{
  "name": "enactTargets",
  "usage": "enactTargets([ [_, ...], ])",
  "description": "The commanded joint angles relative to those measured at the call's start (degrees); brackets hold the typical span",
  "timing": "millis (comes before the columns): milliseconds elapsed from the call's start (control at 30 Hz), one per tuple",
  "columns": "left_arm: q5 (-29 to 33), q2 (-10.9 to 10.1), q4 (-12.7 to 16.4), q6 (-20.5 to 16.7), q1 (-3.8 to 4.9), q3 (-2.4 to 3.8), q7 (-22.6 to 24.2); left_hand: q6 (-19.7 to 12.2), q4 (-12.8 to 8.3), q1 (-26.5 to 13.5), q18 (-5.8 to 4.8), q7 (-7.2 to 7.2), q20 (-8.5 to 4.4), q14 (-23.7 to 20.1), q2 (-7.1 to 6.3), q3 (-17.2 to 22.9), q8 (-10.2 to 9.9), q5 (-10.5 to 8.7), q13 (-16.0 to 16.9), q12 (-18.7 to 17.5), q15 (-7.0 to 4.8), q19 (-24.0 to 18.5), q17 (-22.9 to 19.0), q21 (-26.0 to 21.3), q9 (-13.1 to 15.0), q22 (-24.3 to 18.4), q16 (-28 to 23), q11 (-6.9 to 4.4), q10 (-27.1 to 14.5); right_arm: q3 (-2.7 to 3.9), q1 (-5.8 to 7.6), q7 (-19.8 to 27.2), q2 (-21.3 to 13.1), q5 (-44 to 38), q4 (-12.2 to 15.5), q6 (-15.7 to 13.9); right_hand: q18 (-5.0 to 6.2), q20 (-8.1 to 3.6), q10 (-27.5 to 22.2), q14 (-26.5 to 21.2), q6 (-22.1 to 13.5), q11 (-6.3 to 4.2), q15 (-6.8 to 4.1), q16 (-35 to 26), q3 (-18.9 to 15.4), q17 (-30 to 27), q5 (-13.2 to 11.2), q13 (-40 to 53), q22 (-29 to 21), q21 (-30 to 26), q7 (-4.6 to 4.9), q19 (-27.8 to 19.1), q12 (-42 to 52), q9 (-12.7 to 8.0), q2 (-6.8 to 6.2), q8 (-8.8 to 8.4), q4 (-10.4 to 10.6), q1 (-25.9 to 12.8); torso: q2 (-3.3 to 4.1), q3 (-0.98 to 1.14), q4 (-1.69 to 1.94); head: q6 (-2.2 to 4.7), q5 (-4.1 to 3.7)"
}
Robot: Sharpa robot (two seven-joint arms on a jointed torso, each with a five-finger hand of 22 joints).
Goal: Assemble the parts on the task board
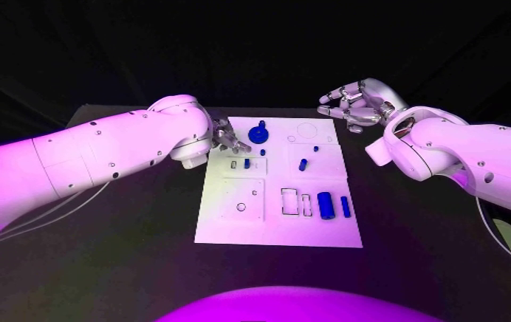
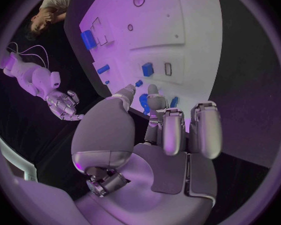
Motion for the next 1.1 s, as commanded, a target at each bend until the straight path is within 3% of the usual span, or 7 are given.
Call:
enactTargets([
  [33, 2.4, 0.2, -1.7, 6.5, 2.75, 0.50, 0.6, -1.5, 0.5, 1.4, 1.87, 0.61, 0.44, 4.1, 0.24, -1.2, -1.1, 0.06, -5.1, -3.8, 0.73, -2.6, 10.4, -3.8, -0.9, -5.3, -0.4, 0.68, -3.4, 0.02, -0.06, 0.4, 0.1, -0.2, -0.3, 0.4, 0.66, -0.13, -0.3, 2.7, -0.1, 0.15, -0.29, -0.2, -0.5, 2.7, 0.4, 0.0, -0.1, -0.3, 0.04, -0.4, -0.1, -0.1, 0.04, 0.38, 0.1, -0.7, 0.01, 0.00, 0.03, 0.57, 0.39],
  [100, 2.2, 0.7, -4.0, 7.5, 4.83, 0.67, 0.9, -2.1, 1.2, 2.3, 2.20, 1.13, 0.87, 4.0, 0.50, -2.4, -2.1, 0.06, -6.8, -4.9, 1.16, -3.2, 10.4, -5.3, -1.9, -7.2, -0.6, 1.13, -4.3, 0.02, -0.07, 0.4, 0.2, -0.2, -0.4, 0.4, 0.65, -0.13, -0.3, 2.7, -0.1, 0.15, -0.29, -0.2, -0.5, 2.7, 0.4, 0.0, -0.1, -0.3, 0.04, -0.4, -0.1, -0.1, 0.04, 0.38, 0.1, -0.7, -0.02, 0.11, 0.02, 0.91, 0.66],
  [200, 1.9, 2.1, -8.2, 8.1, 7.03, 0.75, 1.8, -2.7, 2.0, 3.8, 2.39, 1.81, 1.39, 4.0, 0.89, -4.2, -4.2, 0.08, -8.0, -5.3, 1.64, -3.3, 10.3, -6.5, -3.6, -8.5, -0.7, 1.69, -4.5, 0.02, -0.08, 0.4, 0.4, -0.2, -0.6, 0.4, 0.65, -0.13, -0.3, 2.7, -0.1, 0.15, -0.29, -0.2, -0.5, 2.7, 0.4, 0.0, -0.1, -0.3, 0.04, -0.4, -0.1, -0.1, 0.04, 0.38, 0.1, -0.7, -0.04, 0.25, -0.03, 1.41, 1.13],
  [400, 1.5, 4.3, -12.9, 9.4, 8.09, -0.33, 2.8, -2.8, 2.2, 4.6, 2.39, 2.04, 1.56, 4.0, 1.15, -5.0, -5.1, 0.10, -8.2, -5.2, 1.79, -3.2, 10.4, -6.7, -4.3, -8.6, -0.7, 1.87, -4.4, 0.02, -0.09, 0.4, 0.7, -0.2, -0.7, 0.5, 0.65, -0.13, -0.3, 2.7, -0.1, 0.15, -0.29, -0.2, -0.5, 2.7, 0.4, 0.0, -0.1, -0.3, 0.04, -0.4, -0.1, -0.1, 0.04, 0.38, 0.1, -0.7, 0.13, -0.08, -0.01, 1.79, 1.25],
  [633, -0.4, 6.5, -16.7, 10.2, 6.60, -1.79, 3.5, -2.6, 2.5, 4.5, 2.14, 2.13, 1.62, 4.1, 1.36, -5.8, -5.7, 0.07, -7.6, -4.5, 1.87, -2.5, 10.5, -6.0, -4.8, -7.4, -0.6, 1.96, -3.9, 0.02, -0.11, 0.4, 0.7, -0.2, -0.6, 0.6, 0.65, -0.13, -0.3, 2.7, -0.1, 0.15, -0.29, -0.2, -0.5, 2.7, 0.4, 0.0, -0.1, -0.3, 0.04, -0.4, -0.1, -0.1, 0.04, 0.38, 0.1, -0.7, 0.18, -0.08, -0.05, 1.51, 1.26],
  [900, -1.2, 8.9, -20.5, 10.0, 3.99, -2.13, 4.3, -1.6, 2.6, 3.3, 1.64, 2.02, 1.60, 4.1, 2.15, -8.4, -6.5, 0.00, -6.1, -2.7, 1.82, -1.2, 10.6, -4.3, -5.7, -4.8, -0.4, 1.88, -2.5, 0.02, -0.19, 0.5, 0.9, -0.2, -0.6, 0.7, 0.65, -0.13, -0.3, 2.7, -0.1, 0.14, -0.29, -0.2, -0.5, 2.7, 0.4, 0.0, 0.0, -0.3, 0.03, -0.4, -0.1, -0.2, 0.09, 0.40, 0.2, -0.7, 0.30, -0.24, -0.23, 1.34, 1.35],
  [1100, -1.4, 10.0, -21.9, 9.3, 2.89, -2.16, 4.7, -0.4, 2.7, 2.0, 1.21, 1.69, 1.42, 4.2, 3.05, -10.8, -6.6, -0.01, -4.5, -1.1, 1.61, -0.2, 10.7, -2.8, -6.0, -2.6, -0.3, 1.61, -1.4, 0.02, -0.24, 0.5, 0.9, -0.2, -0.5, 0.7, 0.65, -0.13, -0.3, 2.7, -0.1, 0.14, -0.29, -0.2, -0.5, 2.7, 0.4, 0.0, 0.0, -0.3, 0.03, -0.4, -0.1, -0.2, 0.09, 0.40, 0.2, -0.7, 0.52, -0.42, -0.37, 1.36, 1.41],
])
